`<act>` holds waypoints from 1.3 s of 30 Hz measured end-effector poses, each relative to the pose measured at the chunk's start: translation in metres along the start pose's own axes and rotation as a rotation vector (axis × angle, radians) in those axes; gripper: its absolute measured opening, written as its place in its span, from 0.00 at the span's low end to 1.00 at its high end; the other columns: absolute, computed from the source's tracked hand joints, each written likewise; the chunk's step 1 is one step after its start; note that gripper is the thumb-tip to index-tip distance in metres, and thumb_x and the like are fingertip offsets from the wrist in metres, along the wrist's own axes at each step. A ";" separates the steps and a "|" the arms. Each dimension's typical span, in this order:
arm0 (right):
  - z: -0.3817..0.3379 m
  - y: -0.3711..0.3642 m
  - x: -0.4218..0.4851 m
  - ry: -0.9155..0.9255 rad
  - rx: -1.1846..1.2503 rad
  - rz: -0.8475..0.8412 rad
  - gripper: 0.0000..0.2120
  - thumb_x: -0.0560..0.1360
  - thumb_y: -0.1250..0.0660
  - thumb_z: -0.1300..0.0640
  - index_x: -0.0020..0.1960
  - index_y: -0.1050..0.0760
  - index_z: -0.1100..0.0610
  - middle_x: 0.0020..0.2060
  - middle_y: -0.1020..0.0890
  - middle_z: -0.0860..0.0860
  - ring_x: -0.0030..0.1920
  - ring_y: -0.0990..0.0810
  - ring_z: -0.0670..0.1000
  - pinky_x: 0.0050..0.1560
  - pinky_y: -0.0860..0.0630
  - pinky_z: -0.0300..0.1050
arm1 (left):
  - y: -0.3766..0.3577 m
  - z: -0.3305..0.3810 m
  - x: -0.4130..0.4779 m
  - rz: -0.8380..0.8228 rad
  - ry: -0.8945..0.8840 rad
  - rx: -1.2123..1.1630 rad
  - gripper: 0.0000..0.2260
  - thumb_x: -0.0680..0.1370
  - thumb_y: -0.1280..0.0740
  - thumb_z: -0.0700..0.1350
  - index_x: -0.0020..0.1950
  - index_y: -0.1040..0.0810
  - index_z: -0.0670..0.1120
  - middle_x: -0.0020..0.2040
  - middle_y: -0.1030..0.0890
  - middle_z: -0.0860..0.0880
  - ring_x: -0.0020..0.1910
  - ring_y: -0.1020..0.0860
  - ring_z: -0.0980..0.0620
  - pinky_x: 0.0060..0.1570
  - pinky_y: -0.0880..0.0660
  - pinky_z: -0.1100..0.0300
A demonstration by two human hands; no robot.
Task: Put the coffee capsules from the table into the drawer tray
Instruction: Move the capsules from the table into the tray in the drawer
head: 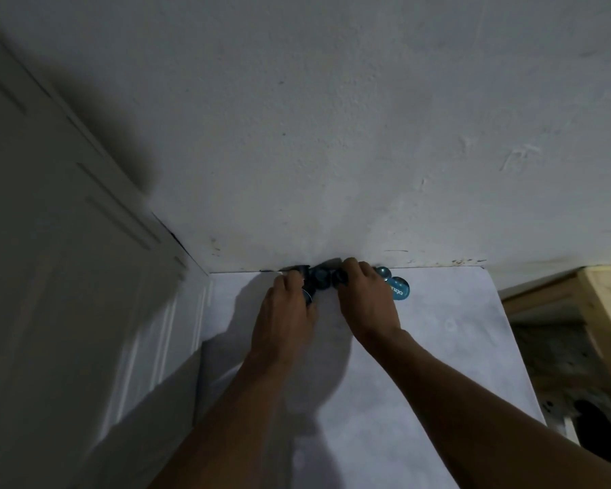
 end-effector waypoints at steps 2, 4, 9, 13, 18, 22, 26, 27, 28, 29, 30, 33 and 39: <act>-0.002 0.002 -0.001 0.004 0.020 0.009 0.08 0.77 0.39 0.65 0.55 0.28 0.61 0.49 0.20 0.58 0.46 0.21 0.55 0.45 0.23 0.48 | 0.003 -0.001 -0.003 -0.002 -0.001 -0.001 0.16 0.77 0.34 0.47 0.62 0.33 0.46 0.60 0.26 0.45 0.58 0.25 0.47 0.57 0.26 0.57; -0.004 0.006 -0.006 0.028 0.015 0.018 0.06 0.76 0.38 0.65 0.53 0.28 0.62 0.47 0.20 0.58 0.42 0.25 0.53 0.40 0.28 0.45 | 0.006 -0.001 -0.007 -0.003 -0.003 0.000 0.16 0.77 0.34 0.46 0.63 0.33 0.46 0.60 0.27 0.45 0.58 0.25 0.46 0.57 0.25 0.56; -0.008 0.030 -0.034 0.083 0.023 0.018 0.05 0.71 0.34 0.65 0.46 0.28 0.62 0.44 0.24 0.56 0.40 0.28 0.53 0.37 0.28 0.46 | 0.020 0.004 -0.034 0.029 -0.043 0.040 0.20 0.78 0.34 0.48 0.68 0.34 0.46 0.64 0.29 0.46 0.63 0.28 0.48 0.62 0.28 0.60; -0.010 0.055 -0.066 0.113 0.006 0.039 0.07 0.67 0.34 0.64 0.45 0.27 0.63 0.46 0.25 0.57 0.41 0.26 0.59 0.36 0.26 0.48 | 0.039 0.018 -0.064 0.096 -0.124 0.038 0.22 0.78 0.35 0.49 0.70 0.33 0.46 0.64 0.30 0.46 0.63 0.29 0.49 0.62 0.27 0.59; -0.015 0.088 -0.114 0.177 -0.027 0.116 0.10 0.65 0.31 0.61 0.46 0.20 0.64 0.44 0.22 0.60 0.42 0.23 0.60 0.41 0.22 0.50 | 0.061 0.040 -0.111 0.160 -0.252 0.040 0.21 0.77 0.33 0.47 0.69 0.29 0.45 0.62 0.27 0.44 0.60 0.27 0.48 0.60 0.29 0.60; -0.019 0.112 -0.162 0.227 -0.072 0.172 0.09 0.67 0.34 0.60 0.45 0.21 0.64 0.43 0.20 0.60 0.44 0.23 0.59 0.43 0.24 0.50 | 0.079 0.052 -0.162 0.224 -0.339 0.058 0.21 0.75 0.31 0.44 0.67 0.27 0.44 0.61 0.26 0.44 0.60 0.27 0.46 0.60 0.30 0.60; -0.029 0.130 -0.213 0.268 -0.119 0.155 0.10 0.73 0.36 0.57 0.49 0.22 0.61 0.49 0.21 0.57 0.46 0.22 0.59 0.46 0.24 0.48 | 0.097 0.059 -0.214 0.279 -0.372 0.050 0.21 0.75 0.31 0.44 0.67 0.28 0.43 0.62 0.25 0.44 0.61 0.28 0.46 0.59 0.32 0.60; -0.032 0.135 -0.226 0.270 -0.120 0.142 0.10 0.74 0.36 0.57 0.52 0.23 0.61 0.51 0.22 0.56 0.47 0.21 0.59 0.47 0.24 0.48 | 0.102 0.059 -0.226 0.293 -0.380 0.049 0.20 0.75 0.31 0.43 0.66 0.27 0.43 0.61 0.25 0.44 0.60 0.27 0.46 0.58 0.32 0.60; -0.035 0.140 -0.239 0.275 -0.116 0.130 0.11 0.74 0.36 0.57 0.54 0.24 0.60 0.53 0.23 0.56 0.48 0.21 0.60 0.47 0.25 0.48 | 0.107 0.058 -0.241 0.303 -0.384 0.047 0.20 0.74 0.31 0.43 0.65 0.26 0.42 0.59 0.24 0.44 0.59 0.27 0.45 0.57 0.32 0.59; -0.039 0.143 -0.253 0.287 -0.108 0.122 0.11 0.74 0.36 0.57 0.55 0.25 0.59 0.53 0.23 0.56 0.48 0.22 0.60 0.47 0.25 0.49 | 0.112 0.056 -0.258 0.314 -0.383 0.046 0.19 0.74 0.31 0.43 0.64 0.25 0.42 0.58 0.24 0.44 0.58 0.26 0.45 0.55 0.32 0.59; -0.043 0.145 -0.266 0.303 -0.100 0.111 0.11 0.74 0.35 0.57 0.55 0.26 0.59 0.52 0.23 0.55 0.48 0.22 0.60 0.47 0.26 0.48 | 0.117 0.051 -0.272 0.325 -0.380 0.045 0.18 0.73 0.30 0.43 0.62 0.24 0.42 0.57 0.24 0.44 0.56 0.26 0.45 0.53 0.32 0.59; -0.061 0.146 -0.302 0.373 -0.094 0.045 0.14 0.74 0.34 0.56 0.58 0.26 0.57 0.53 0.25 0.55 0.51 0.23 0.57 0.50 0.27 0.46 | 0.130 0.032 -0.314 0.340 -0.351 0.047 0.16 0.71 0.28 0.43 0.57 0.22 0.41 0.52 0.22 0.43 0.51 0.24 0.44 0.50 0.30 0.58; -0.120 0.132 -0.346 0.481 -0.110 0.033 0.19 0.76 0.35 0.54 0.66 0.29 0.55 0.58 0.24 0.54 0.54 0.22 0.57 0.53 0.27 0.46 | 0.163 -0.015 -0.374 0.361 -0.247 0.070 0.16 0.71 0.28 0.45 0.57 0.22 0.42 0.52 0.23 0.44 0.50 0.22 0.44 0.49 0.27 0.54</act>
Point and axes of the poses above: each hand's wrist, its own x-axis towards the middle knuckle, its own y-axis out of the back of the hand, z = x × y, the point moved 3 cm from there along x, towards the middle knuckle
